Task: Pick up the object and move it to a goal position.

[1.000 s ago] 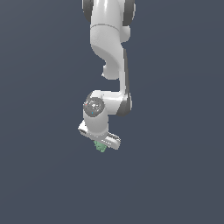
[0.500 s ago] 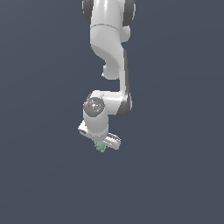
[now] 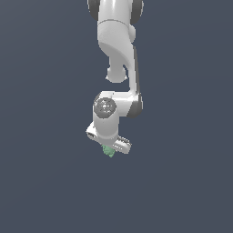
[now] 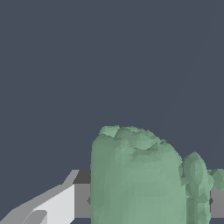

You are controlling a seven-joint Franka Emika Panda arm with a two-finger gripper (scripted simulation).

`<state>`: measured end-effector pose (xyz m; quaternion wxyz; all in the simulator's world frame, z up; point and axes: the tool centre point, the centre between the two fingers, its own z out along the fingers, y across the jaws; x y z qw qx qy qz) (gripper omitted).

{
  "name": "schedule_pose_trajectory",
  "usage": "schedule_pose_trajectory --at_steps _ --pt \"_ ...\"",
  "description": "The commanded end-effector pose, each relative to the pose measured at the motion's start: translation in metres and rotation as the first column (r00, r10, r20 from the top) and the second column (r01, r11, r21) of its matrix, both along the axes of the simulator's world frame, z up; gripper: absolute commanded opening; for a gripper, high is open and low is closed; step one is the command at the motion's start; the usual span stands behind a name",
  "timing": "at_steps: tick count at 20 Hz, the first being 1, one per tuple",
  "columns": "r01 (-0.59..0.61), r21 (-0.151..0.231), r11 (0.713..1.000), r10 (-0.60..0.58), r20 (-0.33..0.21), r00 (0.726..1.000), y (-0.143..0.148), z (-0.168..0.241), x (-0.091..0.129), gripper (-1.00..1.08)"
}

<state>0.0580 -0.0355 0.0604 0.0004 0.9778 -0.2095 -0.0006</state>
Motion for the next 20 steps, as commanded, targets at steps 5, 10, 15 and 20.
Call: schedule_pose_trajectory --at_steps 5,10,15,20 --pt "-0.002 0.000 1.000 0.002 0.001 1.000 0.056 0.034 -0.003 -1.00" --pt "-0.002 0.000 1.000 0.002 0.001 1.000 0.110 0.067 -0.006 -1.00" --pt "-0.002 0.000 1.000 0.002 0.002 1.000 0.162 0.100 -0.008 -1.00" --pt "-0.002 0.000 1.000 0.002 0.002 1.000 0.210 0.129 -0.009 -1.00"
